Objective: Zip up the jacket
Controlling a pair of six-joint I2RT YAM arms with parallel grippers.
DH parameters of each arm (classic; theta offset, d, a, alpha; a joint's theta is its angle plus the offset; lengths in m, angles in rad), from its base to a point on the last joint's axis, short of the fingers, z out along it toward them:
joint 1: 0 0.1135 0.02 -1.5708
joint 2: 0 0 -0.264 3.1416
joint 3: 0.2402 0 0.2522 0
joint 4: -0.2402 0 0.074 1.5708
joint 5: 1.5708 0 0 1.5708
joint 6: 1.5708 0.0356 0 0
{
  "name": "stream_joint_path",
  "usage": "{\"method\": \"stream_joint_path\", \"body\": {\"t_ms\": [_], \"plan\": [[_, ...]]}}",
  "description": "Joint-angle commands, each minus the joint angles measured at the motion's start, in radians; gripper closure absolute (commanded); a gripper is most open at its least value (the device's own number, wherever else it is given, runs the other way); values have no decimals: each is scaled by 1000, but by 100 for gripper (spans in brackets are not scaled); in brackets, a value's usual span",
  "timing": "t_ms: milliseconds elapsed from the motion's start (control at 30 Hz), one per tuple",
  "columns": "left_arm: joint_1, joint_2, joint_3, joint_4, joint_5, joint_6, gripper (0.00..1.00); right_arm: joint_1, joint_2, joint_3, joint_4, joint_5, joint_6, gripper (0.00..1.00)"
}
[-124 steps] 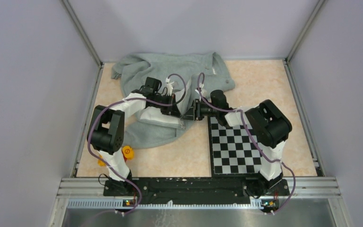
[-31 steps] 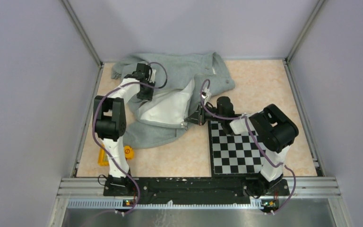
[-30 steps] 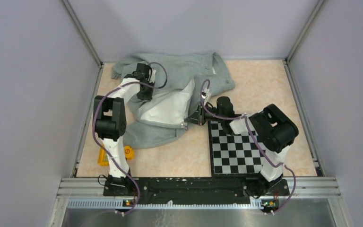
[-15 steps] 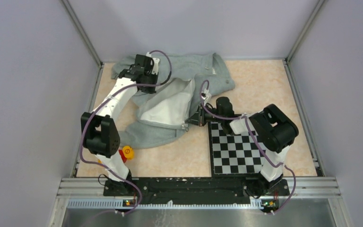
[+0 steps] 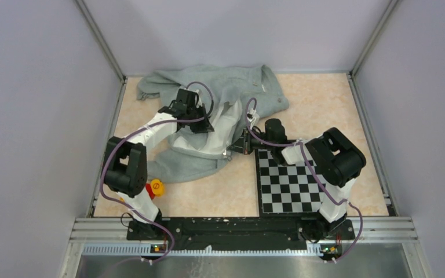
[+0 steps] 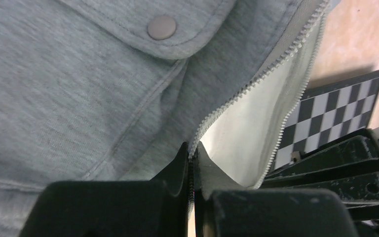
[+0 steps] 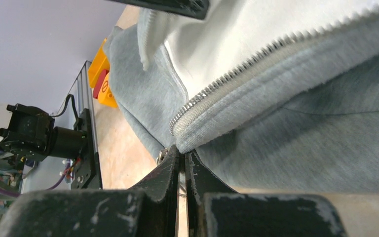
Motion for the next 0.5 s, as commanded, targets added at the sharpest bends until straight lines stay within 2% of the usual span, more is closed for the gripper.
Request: {"method": "stream_joint_path", "body": {"t_ms": [0, 200, 267, 367, 467], "plan": [[-51, -27, -50, 266, 54, -236, 100, 10, -21, 22, 41, 4, -12, 100], [-60, 22, -32, 315, 10, -244, 100, 10, -23, 20, 41, 6, -13, 100], [-60, 22, -12, 314, 4, -212, 87, 10, -24, 20, 41, 6, -14, 100], [-60, 18, 13, 294, 27, -130, 58, 10, -21, 23, 40, 4, -12, 100], [-60, 12, 53, 219, 68, -16, 42, 11, -18, 24, 43, 0, -9, 100]]}}
